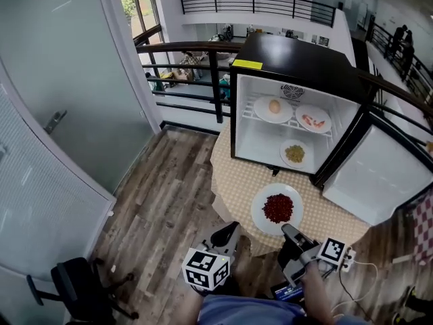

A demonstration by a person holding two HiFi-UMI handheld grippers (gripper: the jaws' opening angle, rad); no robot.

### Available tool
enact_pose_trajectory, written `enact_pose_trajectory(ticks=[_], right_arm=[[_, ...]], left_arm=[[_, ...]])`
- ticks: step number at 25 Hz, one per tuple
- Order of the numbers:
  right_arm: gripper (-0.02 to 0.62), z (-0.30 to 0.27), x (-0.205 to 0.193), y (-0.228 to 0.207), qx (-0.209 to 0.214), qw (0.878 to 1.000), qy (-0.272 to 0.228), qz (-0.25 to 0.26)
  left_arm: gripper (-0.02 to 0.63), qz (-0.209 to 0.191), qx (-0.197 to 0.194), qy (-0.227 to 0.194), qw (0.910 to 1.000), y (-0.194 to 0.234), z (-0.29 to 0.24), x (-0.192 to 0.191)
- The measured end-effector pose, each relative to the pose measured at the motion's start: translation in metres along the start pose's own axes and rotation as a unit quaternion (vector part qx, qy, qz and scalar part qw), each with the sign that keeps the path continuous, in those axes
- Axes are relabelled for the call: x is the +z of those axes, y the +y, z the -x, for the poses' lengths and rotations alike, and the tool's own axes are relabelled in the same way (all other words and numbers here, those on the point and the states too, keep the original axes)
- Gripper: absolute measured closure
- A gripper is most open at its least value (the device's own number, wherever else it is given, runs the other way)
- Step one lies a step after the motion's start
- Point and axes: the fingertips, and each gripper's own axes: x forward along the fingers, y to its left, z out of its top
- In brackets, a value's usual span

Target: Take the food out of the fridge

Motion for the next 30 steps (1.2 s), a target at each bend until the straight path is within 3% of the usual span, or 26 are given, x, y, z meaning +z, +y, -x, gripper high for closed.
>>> enact_pose_trajectory(ticks=[11,23,30], right_arm=[[0.571,0.092,0.011,-0.018,0.016,1.0,0.001,-0.008],[0.571,0.172,-0.032,-0.04,0.024,0.999,0.037,-0.008],[0.571,0.203,-0.05,-0.043,0.028,0.999,0.044,-0.006]], left_arm=[[0.588,-0.039,-0.003,0.011,0.9992,-0.108,0.015,-0.031],[0.588,-0.027,0.03,0.015,0.9991,-0.172,0.073,-0.088],[0.588,-0.03,0.038,0.013,0.9988,-0.197,0.099,-0.1]])
